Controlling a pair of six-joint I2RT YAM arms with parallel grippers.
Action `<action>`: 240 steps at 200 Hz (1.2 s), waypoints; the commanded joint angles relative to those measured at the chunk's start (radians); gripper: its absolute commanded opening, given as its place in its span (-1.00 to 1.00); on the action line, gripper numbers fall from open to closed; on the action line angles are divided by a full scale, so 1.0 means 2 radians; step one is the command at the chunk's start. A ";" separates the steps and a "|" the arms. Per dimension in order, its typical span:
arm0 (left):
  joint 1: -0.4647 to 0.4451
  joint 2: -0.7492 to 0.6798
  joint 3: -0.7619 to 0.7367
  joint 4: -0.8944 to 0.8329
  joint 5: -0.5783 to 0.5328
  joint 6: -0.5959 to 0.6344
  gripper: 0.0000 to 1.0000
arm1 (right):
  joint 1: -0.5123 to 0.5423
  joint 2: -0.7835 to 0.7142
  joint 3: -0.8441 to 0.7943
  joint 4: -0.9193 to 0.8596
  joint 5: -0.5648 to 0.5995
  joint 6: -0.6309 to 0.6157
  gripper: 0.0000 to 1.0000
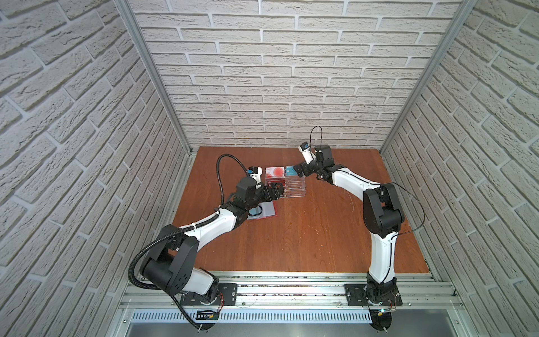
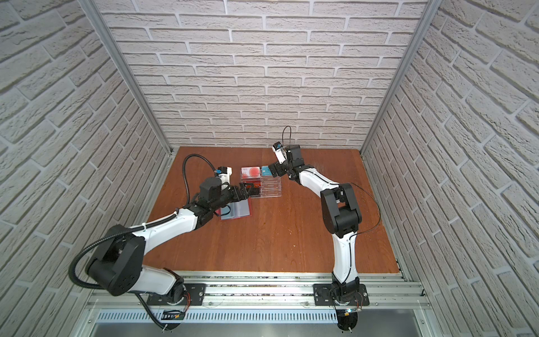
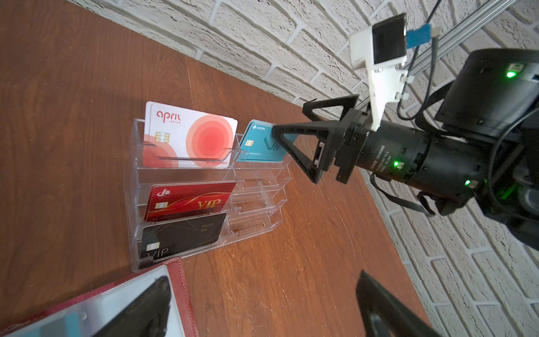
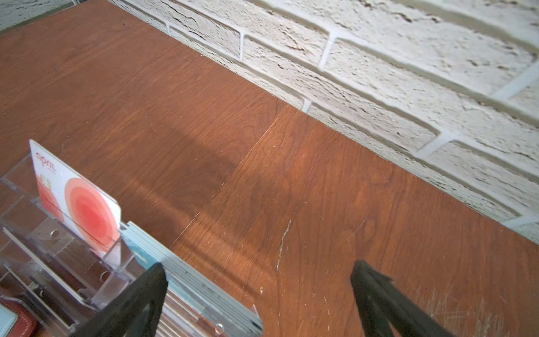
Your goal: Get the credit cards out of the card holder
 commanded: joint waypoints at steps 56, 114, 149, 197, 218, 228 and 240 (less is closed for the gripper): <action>0.050 -0.153 -0.034 -0.123 -0.149 0.112 0.96 | -0.001 -0.182 -0.139 0.022 0.018 0.053 0.99; 0.148 -0.199 -0.101 -0.123 -0.358 0.222 0.97 | -0.023 -0.311 -0.291 0.013 0.151 0.083 0.99; 0.211 -0.169 -0.186 0.032 -0.349 0.271 0.96 | -0.052 -0.379 -0.412 0.085 0.245 0.080 0.99; 0.290 -0.053 -0.230 0.224 -0.254 0.260 0.96 | -0.089 -0.381 -0.506 0.199 0.314 0.075 0.99; 0.294 -0.019 -0.244 0.295 -0.235 0.277 0.96 | -0.089 -0.365 -0.503 0.207 0.316 0.044 0.99; 0.295 0.016 -0.254 0.351 -0.230 0.282 0.96 | -0.089 -0.359 -0.504 0.211 0.311 0.040 0.99; 0.295 0.036 -0.252 0.369 -0.202 0.292 0.96 | -0.089 -0.368 -0.511 0.199 0.272 0.056 0.99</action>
